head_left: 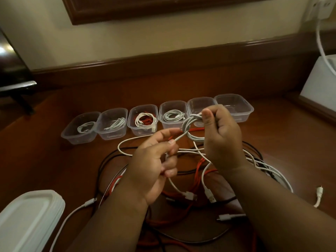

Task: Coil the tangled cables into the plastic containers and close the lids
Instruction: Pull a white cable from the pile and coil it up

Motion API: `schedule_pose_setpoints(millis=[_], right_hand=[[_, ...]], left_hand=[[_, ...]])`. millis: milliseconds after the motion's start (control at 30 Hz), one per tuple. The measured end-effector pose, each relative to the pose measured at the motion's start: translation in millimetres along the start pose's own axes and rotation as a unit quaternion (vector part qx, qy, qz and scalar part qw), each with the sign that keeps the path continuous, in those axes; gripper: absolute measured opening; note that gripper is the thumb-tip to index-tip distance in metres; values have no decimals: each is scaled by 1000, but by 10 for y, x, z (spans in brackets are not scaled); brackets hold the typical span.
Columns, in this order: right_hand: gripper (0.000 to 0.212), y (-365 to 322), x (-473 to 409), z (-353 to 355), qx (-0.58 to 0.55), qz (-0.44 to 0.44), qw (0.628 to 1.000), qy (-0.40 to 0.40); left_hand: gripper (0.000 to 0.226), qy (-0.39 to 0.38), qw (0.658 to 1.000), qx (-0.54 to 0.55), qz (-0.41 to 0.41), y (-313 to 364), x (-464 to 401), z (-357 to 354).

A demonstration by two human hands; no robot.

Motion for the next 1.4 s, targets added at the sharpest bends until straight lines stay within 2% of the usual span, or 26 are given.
schedule_pose_setpoints(millis=[67, 100, 133, 200, 233, 267, 333, 467, 567, 633, 800, 867, 933, 1033, 1167, 1233, 1300, 1400], right_hand=[[22, 54, -37, 26, -58, -82, 995, -12], [25, 137, -57, 37, -113, -157, 981, -14], [28, 226, -53, 21, -185, -250, 950, -17], [37, 362, 52, -110, -327, -421, 845, -39], [43, 374, 116, -184, -373, -471, 798, -52], [47, 361, 162, -245, -406, -499, 763, -67], [50, 329, 196, -343, -458, -505, 725, -99], [43, 267, 203, -423, -509, -474, 706, -134], [35, 242, 221, -476, -509, -454, 713, -163], [30, 226, 240, -504, -483, -439, 734, -185], [22, 252, 251, -468, -279, -371, 868, -177], [22, 231, 214, -403, -165, -323, 917, -167], [23, 192, 164, -346, -55, -264, 950, -159], [18, 192, 133, -343, 16, -213, 963, -166], [17, 225, 110, -373, 40, -202, 962, -178], [15, 232, 83, -363, 39, -201, 963, -177], [12, 243, 78, -360, 30, -205, 962, -180], [11, 248, 98, -363, 37, -200, 962, -184]], left_hand=[[29, -12, 999, -31, -2, -11, -7, -3], [27, -10, 998, -55, -15, -6, -16, 1], [24, -2, 996, -77, -34, 5, -28, 16], [20, 17, 992, -98, -71, 29, -42, 43], [19, 28, 990, -106, -90, 51, -46, 60], [18, 37, 986, -120, -110, 84, -44, 76], [18, 59, 977, -149, -140, 129, -45, 116], [11, 113, 976, -125, -140, 104, -62, 188], [8, 165, 978, -41, -117, 35, -82, 227], [10, 194, 976, 25, -99, -15, -82, 227], [18, 210, 971, 54, -97, -23, -52, 215], [19, 202, 973, 6, -113, 6, -49, 225], [22, 185, 971, -53, -139, 31, -59, 221], [17, 188, 969, -57, -146, 2, -63, 228], [21, 138, 979, 136, -63, -112, -87, 130], [20, 116, 976, 180, -38, -124, -95, 93], [22, 93, 985, 138, -50, -121, -103, 80], [45, 70, 993, 6, -96, -107, -100, 95]])
Point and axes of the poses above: each hand's wrist, its own x-axis away from the middle knuckle, its own z-axis out of the back of the hand, y = z × x, the point moved 7 cm from there along -x, towards the middle knuckle, and after that the axes turned 15 degrees about -z, right-handed, at the moved point
